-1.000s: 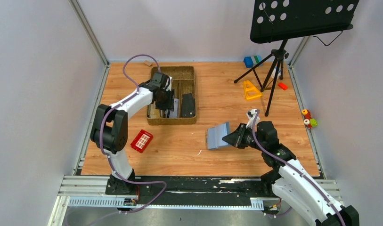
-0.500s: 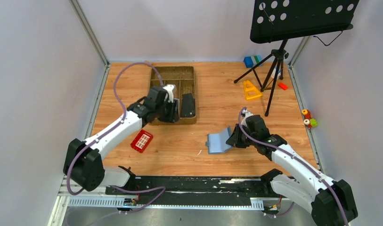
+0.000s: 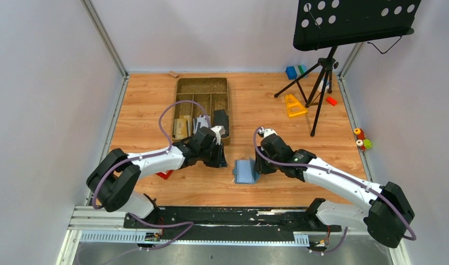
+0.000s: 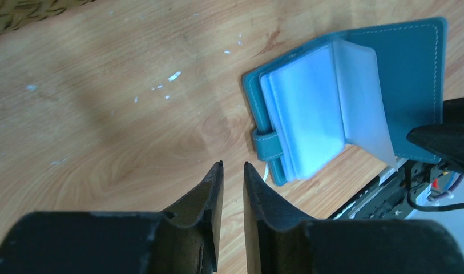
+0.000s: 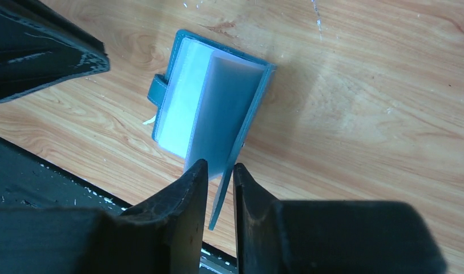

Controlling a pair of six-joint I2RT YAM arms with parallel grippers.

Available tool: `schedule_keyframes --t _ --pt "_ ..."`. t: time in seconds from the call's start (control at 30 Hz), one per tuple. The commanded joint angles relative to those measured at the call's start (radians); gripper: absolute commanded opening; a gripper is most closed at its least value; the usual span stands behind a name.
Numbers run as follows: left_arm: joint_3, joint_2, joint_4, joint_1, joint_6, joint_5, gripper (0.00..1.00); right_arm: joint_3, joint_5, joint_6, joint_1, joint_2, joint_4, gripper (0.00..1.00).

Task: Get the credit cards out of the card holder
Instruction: Close the card holder at the center of the board.

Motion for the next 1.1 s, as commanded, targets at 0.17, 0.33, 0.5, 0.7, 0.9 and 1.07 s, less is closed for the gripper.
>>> schedule_keyframes --t 0.17,0.33,0.5,0.7,0.9,1.07 --pt "-0.016 0.099 0.234 -0.04 -0.078 0.079 0.24 0.004 -0.017 0.028 0.007 0.021 0.056 0.23" --pt "-0.01 0.147 0.272 -0.058 -0.092 0.1 0.2 -0.029 -0.096 0.044 0.008 0.043 0.142 0.19" --pt "-0.006 0.162 0.253 -0.064 -0.078 0.08 0.16 -0.049 -0.102 0.054 0.009 0.105 0.206 0.18" --pt "-0.006 0.198 0.261 -0.068 -0.076 0.098 0.14 -0.077 -0.128 0.069 0.01 0.182 0.313 0.2" --pt "0.006 0.195 0.237 -0.068 -0.06 0.084 0.13 -0.086 -0.101 0.066 0.008 0.264 0.346 0.23" --pt "0.007 0.183 0.226 -0.068 -0.052 0.08 0.13 -0.095 -0.111 0.071 0.009 0.321 0.376 0.23"
